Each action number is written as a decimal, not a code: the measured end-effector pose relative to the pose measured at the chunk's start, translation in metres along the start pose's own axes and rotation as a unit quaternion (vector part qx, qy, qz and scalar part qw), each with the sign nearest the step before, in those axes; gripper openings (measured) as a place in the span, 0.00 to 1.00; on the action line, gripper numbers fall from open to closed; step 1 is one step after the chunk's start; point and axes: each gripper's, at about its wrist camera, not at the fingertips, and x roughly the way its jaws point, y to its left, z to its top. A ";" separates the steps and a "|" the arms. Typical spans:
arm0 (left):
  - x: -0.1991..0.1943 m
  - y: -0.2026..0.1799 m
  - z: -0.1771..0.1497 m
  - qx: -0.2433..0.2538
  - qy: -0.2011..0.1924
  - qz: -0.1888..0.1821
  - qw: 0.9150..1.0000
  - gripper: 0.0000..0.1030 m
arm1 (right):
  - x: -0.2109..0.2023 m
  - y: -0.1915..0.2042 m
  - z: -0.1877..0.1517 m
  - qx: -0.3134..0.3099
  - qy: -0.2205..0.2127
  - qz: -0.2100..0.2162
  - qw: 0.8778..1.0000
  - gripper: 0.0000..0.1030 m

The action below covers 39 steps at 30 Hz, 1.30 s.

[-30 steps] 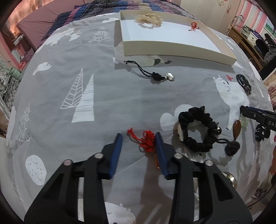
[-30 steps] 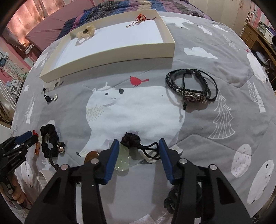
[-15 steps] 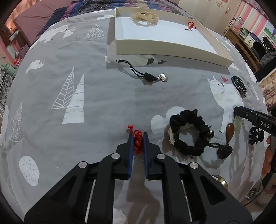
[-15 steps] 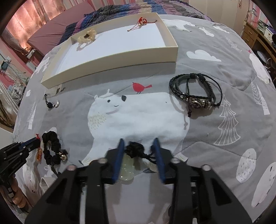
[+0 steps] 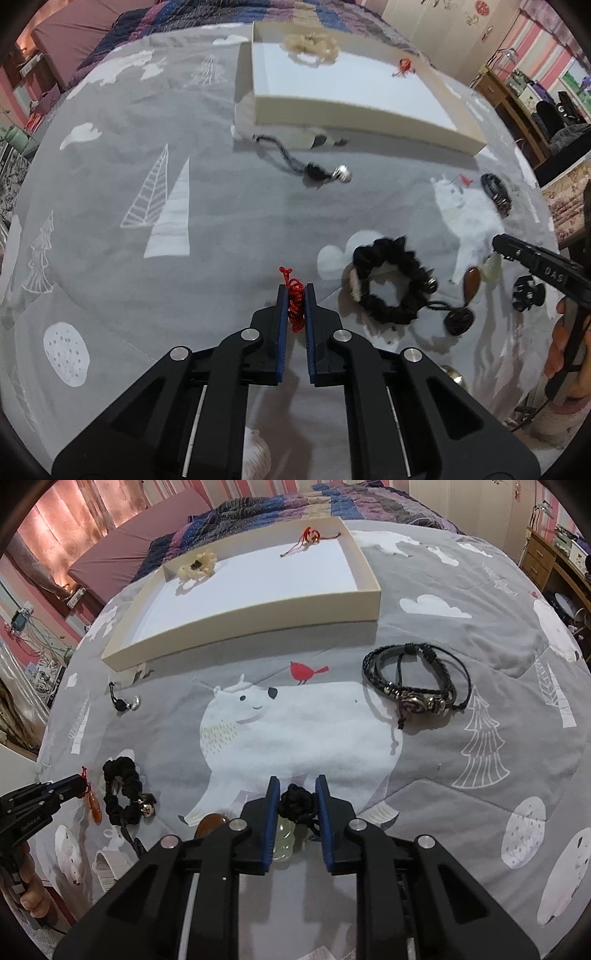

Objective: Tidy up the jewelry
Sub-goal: 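Carry both charms into the white tray and open both tools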

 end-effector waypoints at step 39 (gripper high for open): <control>0.059 -0.029 0.279 0.025 -0.062 0.042 0.997 0.06 | 0.064 0.044 0.267 -0.024 -0.045 -0.022 0.998 0.19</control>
